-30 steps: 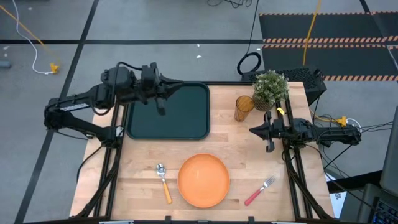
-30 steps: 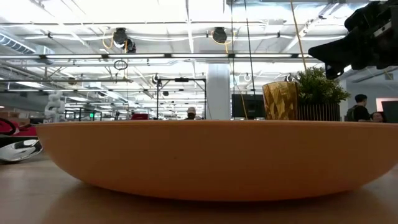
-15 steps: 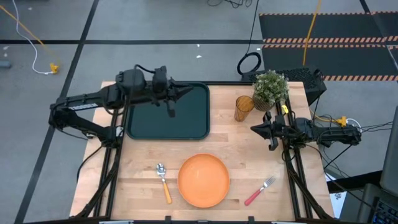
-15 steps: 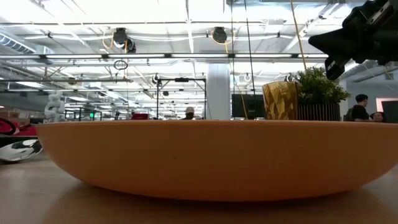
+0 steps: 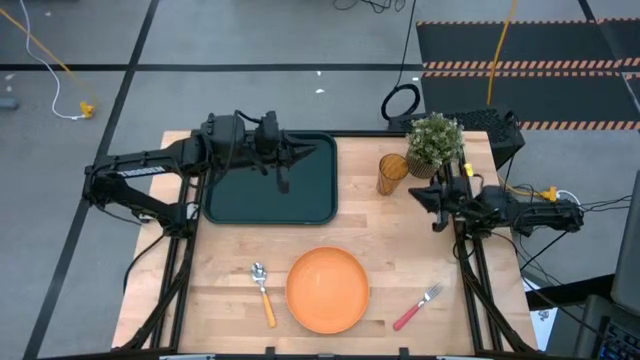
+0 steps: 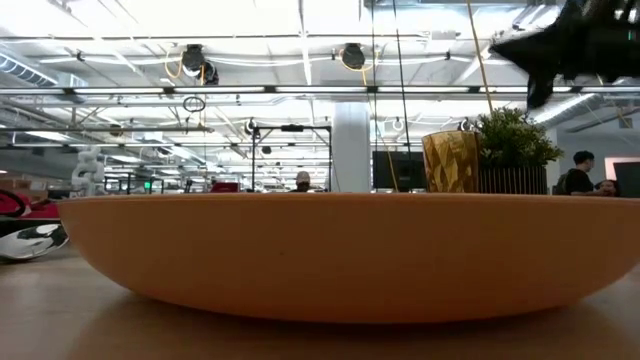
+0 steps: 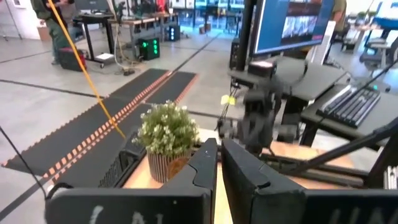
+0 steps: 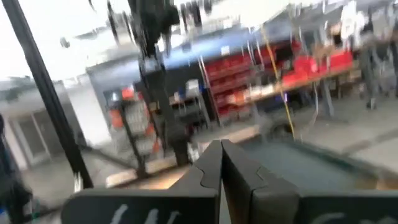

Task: Pick and place plate/cup/fork/spoon on tray
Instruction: Put the yellow cup on the top right of the black serving tray

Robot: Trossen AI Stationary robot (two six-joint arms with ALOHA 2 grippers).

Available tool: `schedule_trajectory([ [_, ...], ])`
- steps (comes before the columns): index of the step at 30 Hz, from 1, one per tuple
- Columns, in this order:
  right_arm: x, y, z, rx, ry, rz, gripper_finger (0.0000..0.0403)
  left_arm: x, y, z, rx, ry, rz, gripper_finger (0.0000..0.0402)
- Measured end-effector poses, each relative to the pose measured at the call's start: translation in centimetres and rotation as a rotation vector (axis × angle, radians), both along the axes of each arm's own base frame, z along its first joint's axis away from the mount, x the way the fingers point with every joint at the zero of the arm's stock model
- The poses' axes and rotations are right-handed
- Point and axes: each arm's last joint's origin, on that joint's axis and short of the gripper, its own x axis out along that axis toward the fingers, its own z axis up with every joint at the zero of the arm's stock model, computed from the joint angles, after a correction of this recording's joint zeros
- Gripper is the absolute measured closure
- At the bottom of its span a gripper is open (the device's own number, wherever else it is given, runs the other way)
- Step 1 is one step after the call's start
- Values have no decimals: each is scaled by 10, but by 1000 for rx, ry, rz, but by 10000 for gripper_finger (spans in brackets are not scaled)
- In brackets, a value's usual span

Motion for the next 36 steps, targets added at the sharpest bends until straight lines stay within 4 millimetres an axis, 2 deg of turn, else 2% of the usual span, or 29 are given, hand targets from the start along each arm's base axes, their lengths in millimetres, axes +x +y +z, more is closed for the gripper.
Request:
schedule_trajectory([
  [5, 1, -1, 42, -36, 71, -53, 403, -1, 0, -5, 23, 61, -3, 376],
  [8, 4, -1, 75, -86, 123, -60, 403, -1, 3, -7, 24, 76, 5, 376],
  [16, 29, 0, 144, -195, 273, -66, 403, -2, 8, -7, 22, 85, 23, 376],
  [20, 43, -2, 174, -206, 330, -76, 403, -4, 7, -13, 14, 146, 21, 376],
  [29, 72, -14, 225, -141, 483, -135, 403, -9, 6, -29, -15, 315, 18, 376],
  [33, 84, -23, 232, -32, 607, -162, 403, -10, 6, -32, -20, 353, 17, 376],
  [36, 95, -29, 231, 66, 707, -111, 403, -11, 6, -34, -22, 370, 17, 376],
])
